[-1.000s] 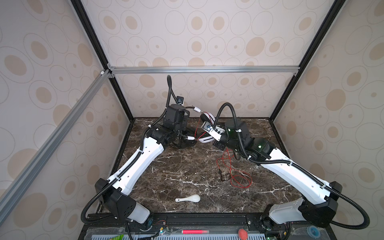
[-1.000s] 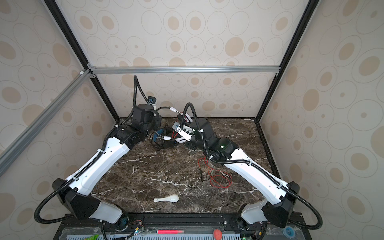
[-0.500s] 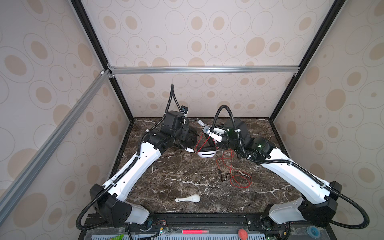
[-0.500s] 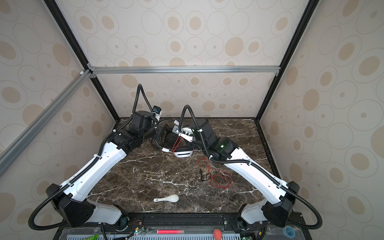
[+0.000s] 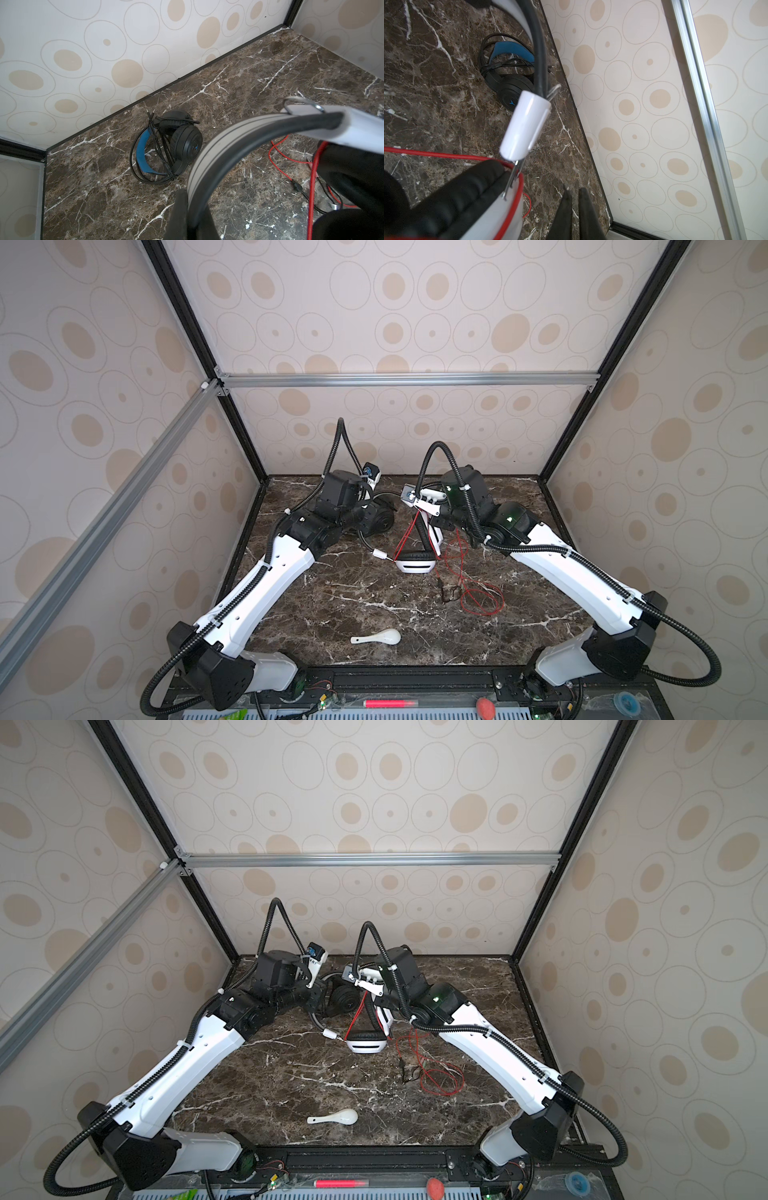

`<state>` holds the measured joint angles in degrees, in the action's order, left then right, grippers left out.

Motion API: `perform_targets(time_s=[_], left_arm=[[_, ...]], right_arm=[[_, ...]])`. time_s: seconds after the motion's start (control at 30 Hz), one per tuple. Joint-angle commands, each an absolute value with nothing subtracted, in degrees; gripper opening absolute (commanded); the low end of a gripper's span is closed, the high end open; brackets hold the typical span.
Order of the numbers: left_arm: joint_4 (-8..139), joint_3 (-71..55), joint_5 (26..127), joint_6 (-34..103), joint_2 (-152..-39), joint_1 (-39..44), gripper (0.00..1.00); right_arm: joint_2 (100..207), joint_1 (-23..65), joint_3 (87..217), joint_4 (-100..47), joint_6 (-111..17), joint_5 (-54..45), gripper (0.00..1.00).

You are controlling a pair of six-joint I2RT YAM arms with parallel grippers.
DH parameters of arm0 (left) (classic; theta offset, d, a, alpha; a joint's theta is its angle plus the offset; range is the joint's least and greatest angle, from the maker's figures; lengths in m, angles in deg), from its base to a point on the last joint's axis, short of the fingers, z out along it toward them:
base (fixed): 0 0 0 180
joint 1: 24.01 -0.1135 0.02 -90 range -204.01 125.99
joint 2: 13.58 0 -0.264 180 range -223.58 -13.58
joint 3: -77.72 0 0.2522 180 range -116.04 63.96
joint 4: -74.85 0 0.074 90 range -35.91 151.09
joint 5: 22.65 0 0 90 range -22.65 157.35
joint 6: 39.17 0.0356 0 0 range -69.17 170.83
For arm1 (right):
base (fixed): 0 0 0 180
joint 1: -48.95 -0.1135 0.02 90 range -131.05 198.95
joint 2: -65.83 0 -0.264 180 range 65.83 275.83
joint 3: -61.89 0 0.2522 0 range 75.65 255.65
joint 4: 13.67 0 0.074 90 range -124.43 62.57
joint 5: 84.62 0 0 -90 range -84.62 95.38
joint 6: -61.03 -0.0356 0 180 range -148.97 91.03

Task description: Wrap the headphones

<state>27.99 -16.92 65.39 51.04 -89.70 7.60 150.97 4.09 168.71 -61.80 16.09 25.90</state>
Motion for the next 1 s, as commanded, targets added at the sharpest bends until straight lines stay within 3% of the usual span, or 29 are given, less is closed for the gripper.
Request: perform_targets(time_s=[0.0,0.97], left_arm=[[30.7,-17.8,68.8,51.7,-87.0,7.7,0.0],[33.4,-24.9,77.5,45.2,-87.8,7.7,0.0]], right_arm=[[151.7,4.8,170.6,-62.2,17.5,25.3,0.12],[151.1,18.0,162.6,-52.8,0.8,10.4,0.15]])
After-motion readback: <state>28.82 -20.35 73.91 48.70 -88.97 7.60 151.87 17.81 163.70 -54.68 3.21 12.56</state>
